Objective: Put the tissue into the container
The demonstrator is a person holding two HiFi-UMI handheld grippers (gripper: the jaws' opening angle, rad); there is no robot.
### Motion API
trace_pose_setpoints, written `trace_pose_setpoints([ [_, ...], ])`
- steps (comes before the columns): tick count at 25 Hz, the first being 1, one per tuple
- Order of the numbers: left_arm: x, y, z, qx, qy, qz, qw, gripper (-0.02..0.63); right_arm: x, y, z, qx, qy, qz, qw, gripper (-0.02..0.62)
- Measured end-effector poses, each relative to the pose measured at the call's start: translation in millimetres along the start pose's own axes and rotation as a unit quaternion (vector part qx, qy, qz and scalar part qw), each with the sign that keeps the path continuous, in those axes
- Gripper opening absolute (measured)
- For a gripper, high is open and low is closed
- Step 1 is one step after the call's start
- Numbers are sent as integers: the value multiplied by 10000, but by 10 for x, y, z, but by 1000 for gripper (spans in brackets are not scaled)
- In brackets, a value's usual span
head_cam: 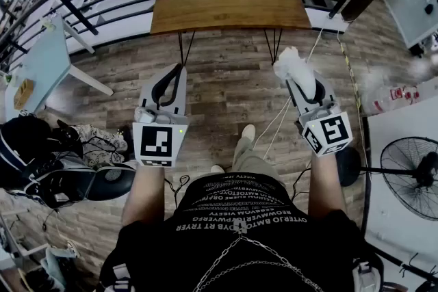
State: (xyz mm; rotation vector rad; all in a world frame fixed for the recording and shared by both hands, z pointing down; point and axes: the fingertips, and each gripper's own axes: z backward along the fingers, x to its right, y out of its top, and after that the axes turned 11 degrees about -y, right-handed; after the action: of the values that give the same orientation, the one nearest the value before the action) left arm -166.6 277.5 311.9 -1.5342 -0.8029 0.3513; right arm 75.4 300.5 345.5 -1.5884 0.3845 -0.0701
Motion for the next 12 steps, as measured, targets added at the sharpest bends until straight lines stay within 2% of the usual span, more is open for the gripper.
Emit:
trace_pose_setpoints([
  [7,134,-147,-12,-7,-65,306,9995,29,-7,-84,86,-169,19,-107,9998,119],
  [12,116,-245,-269,-129,-163,304,9993,29,107,-122,-50,-190,44,-251,9995,121],
])
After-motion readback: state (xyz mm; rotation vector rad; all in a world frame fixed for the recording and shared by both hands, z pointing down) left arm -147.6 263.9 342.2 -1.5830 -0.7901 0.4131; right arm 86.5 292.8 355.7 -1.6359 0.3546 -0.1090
